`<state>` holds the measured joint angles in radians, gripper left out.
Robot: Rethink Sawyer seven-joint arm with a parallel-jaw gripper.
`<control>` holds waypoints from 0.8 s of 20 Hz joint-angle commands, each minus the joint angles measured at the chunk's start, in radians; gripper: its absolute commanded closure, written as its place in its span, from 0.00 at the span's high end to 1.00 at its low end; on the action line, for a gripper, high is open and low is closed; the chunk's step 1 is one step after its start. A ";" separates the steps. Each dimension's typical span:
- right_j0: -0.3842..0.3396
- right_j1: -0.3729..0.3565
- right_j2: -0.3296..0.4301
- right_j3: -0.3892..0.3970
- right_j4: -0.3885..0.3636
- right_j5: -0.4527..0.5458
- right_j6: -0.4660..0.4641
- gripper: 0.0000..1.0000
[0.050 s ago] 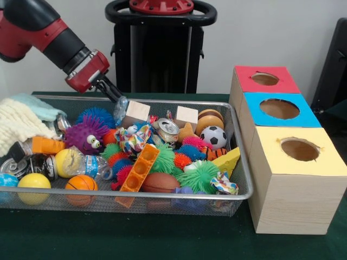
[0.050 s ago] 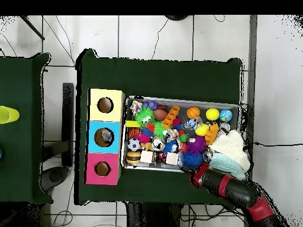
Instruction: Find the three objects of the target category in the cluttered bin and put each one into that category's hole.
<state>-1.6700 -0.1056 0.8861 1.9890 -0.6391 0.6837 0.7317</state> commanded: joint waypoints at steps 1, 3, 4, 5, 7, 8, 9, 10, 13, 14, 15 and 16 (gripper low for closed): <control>-0.012 -0.058 0.034 0.023 0.056 -0.144 0.173 0.00; -0.021 -0.087 0.057 0.038 0.068 -0.184 0.185 0.00; -0.019 -0.116 0.063 0.040 0.064 -0.207 0.190 0.00; -0.015 -0.134 0.060 0.040 0.065 -0.217 0.193 0.00; -0.001 -0.162 0.038 0.035 0.064 -0.233 0.202 0.00; 0.012 -0.158 0.012 0.021 0.071 -0.224 0.203 0.00; 0.018 -0.154 -0.003 0.013 0.074 -0.224 0.198 0.00; 0.025 -0.144 -0.015 0.000 0.081 -0.219 0.191 0.00; 0.035 -0.144 -0.030 -0.012 0.094 -0.216 0.180 0.00; 0.037 -0.148 -0.027 -0.012 0.093 -0.226 0.179 0.00; 0.037 -0.148 -0.026 -0.012 0.093 -0.228 0.173 0.00; 0.037 -0.149 -0.021 -0.011 0.083 -0.239 0.162 0.00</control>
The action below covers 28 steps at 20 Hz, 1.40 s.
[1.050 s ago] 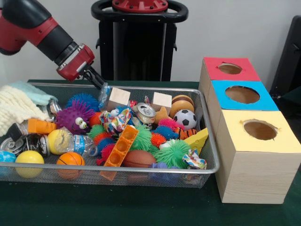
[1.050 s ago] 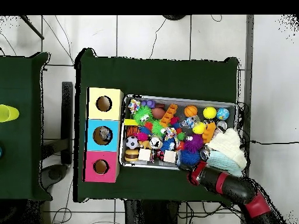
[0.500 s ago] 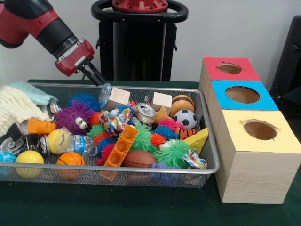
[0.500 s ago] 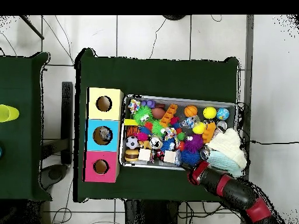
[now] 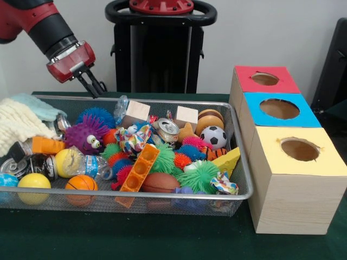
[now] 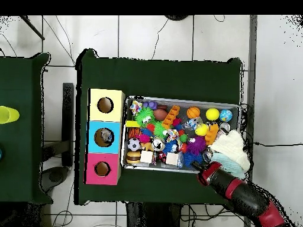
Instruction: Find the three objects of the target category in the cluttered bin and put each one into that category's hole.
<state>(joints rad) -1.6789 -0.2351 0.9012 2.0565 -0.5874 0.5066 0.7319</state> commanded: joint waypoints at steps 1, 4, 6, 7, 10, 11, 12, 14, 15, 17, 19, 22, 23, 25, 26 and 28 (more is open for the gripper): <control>0.049 -0.020 -0.039 -0.079 0.035 -0.063 0.158 1.00; 0.066 -0.030 -0.059 -0.075 0.055 -0.034 0.178 1.00; 0.072 -0.038 -0.066 -0.063 0.063 -0.046 0.195 1.00; 0.078 -0.046 -0.071 -0.057 0.068 -0.053 0.209 1.00; 0.109 -0.141 -0.098 -0.012 0.075 -0.121 0.297 1.00; 0.118 -0.170 -0.106 0.000 0.079 -0.133 0.316 1.00; 0.129 -0.215 -0.112 0.017 0.089 -0.150 0.344 1.00; 0.142 -0.257 -0.126 0.037 0.111 -0.169 0.372 1.00; 0.146 -0.266 -0.131 0.041 0.118 -0.186 0.377 1.00; 0.164 -0.306 -0.155 0.054 0.129 -0.241 0.406 1.00; 0.186 -0.351 -0.180 0.064 0.143 -0.270 0.423 1.00; 0.221 -0.407 -0.221 0.068 0.173 -0.285 0.441 1.00; 0.229 -0.412 -0.233 0.069 0.181 -0.285 0.441 1.00; 0.250 -0.405 -0.265 0.070 0.198 -0.296 0.446 1.00; 0.270 -0.397 -0.285 0.072 0.203 -0.316 0.458 1.00; 0.296 -0.377 -0.317 0.071 0.214 -0.336 0.468 1.00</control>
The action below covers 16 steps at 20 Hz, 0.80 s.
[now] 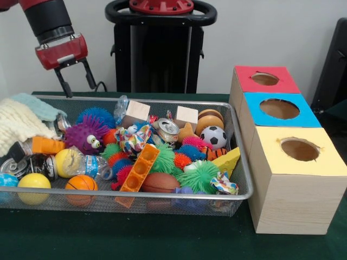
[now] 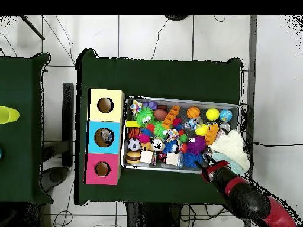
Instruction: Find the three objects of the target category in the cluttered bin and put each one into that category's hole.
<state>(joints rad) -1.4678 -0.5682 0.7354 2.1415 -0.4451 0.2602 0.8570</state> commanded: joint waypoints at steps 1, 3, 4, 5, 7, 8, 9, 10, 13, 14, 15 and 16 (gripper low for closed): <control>0.092 -0.036 -0.162 -0.013 0.075 -0.102 0.343 1.00; 0.115 -0.026 -0.189 -0.005 0.082 -0.133 0.360 1.00; 0.126 -0.025 -0.199 0.000 0.083 -0.156 0.368 1.00; 0.134 -0.024 -0.206 0.004 0.086 -0.164 0.370 1.00; 0.161 -0.033 -0.224 0.012 0.099 -0.190 0.387 1.00; 0.177 -0.039 -0.236 0.019 0.107 -0.204 0.399 1.00; 0.181 -0.041 -0.237 0.023 0.110 -0.213 0.401 1.00; 0.190 -0.043 -0.245 0.032 0.116 -0.221 0.409 1.00; 0.209 -0.049 -0.263 0.063 0.124 -0.248 0.423 1.00; 0.219 -0.052 -0.269 0.073 0.128 -0.259 0.432 1.00; 0.230 -0.056 -0.275 0.083 0.133 -0.269 0.441 1.00; 0.246 -0.063 -0.279 0.088 0.145 -0.271 0.450 1.00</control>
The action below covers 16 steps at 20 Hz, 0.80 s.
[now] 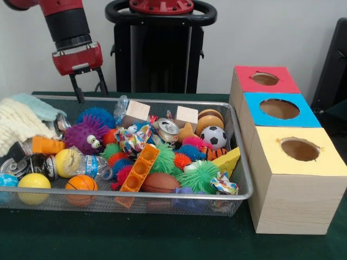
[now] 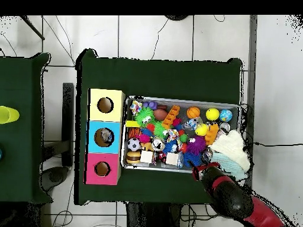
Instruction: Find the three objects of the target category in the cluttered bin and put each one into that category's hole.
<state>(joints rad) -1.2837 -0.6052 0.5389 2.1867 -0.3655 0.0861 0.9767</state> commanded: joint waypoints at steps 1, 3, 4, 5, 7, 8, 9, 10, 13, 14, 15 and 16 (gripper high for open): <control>0.068 -0.032 -0.085 0.048 0.072 -0.096 0.332 1.00; 0.088 -0.050 -0.090 0.060 0.091 -0.096 0.341 1.00; 0.098 -0.056 -0.094 0.065 0.098 -0.097 0.347 1.00; 0.109 -0.062 -0.098 0.071 0.105 -0.098 0.352 1.00; 0.118 -0.059 -0.103 0.067 0.113 -0.101 0.356 1.00; 0.120 -0.039 -0.113 0.060 0.107 -0.114 0.353 1.00; 0.123 -0.029 -0.117 0.058 0.106 -0.121 0.352 1.00; 0.133 -0.016 -0.126 0.057 0.107 -0.135 0.357 1.00; 0.148 0.025 -0.143 0.042 0.102 -0.170 0.361 1.00; 0.008 -0.094 -0.046 0.018 0.145 0.001 0.301 1.00; 0.000 -0.096 -0.042 0.012 0.145 0.008 0.296 1.00; -0.002 -0.091 -0.042 0.010 0.140 -0.004 0.295 1.00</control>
<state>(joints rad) -1.2047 -0.6437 0.4689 2.2728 -0.2992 0.0366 1.0502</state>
